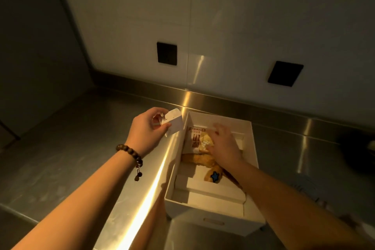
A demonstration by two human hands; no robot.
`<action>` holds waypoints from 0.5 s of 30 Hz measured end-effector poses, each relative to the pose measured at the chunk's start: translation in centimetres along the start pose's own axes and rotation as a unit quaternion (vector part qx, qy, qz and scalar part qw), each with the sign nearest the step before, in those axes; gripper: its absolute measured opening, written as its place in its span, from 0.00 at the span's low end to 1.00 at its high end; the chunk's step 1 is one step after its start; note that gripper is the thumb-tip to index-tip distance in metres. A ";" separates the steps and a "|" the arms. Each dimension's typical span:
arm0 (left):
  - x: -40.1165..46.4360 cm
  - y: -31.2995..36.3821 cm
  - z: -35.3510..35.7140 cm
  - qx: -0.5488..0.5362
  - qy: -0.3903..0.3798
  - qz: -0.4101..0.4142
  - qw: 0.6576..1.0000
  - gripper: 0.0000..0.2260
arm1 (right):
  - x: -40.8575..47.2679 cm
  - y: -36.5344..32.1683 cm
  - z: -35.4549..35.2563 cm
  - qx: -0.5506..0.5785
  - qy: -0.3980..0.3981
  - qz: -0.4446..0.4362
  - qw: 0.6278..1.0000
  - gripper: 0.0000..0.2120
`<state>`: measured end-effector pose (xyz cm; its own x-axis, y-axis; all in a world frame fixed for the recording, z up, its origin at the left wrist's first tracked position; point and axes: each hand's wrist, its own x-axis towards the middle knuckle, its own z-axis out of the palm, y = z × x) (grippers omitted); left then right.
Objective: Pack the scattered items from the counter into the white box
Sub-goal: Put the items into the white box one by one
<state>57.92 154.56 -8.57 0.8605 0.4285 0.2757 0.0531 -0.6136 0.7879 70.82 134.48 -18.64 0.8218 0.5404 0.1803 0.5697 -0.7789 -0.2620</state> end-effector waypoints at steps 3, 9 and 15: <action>0.6 0.5 1.0 -0.029 -0.022 0.007 0.999 0.14 | -0.2 -0.4 0.0 -0.043 -0.176 -0.079 0.980 0.21; 1.1 1.2 2.1 -0.010 -0.091 0.035 0.995 0.13 | 0.8 -4.4 -5.2 0.391 -0.091 0.072 0.913 0.15; 1.0 1.9 3.5 0.026 -0.128 0.060 0.990 0.14 | -0.1 -4.3 -8.6 0.334 -0.076 -0.056 0.938 0.16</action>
<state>60.63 151.49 -8.79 0.9622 0.1714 0.2116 -0.0377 -0.6858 0.7268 68.34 135.03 -9.33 0.7181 0.6858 0.1183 0.4828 -0.3685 -0.7944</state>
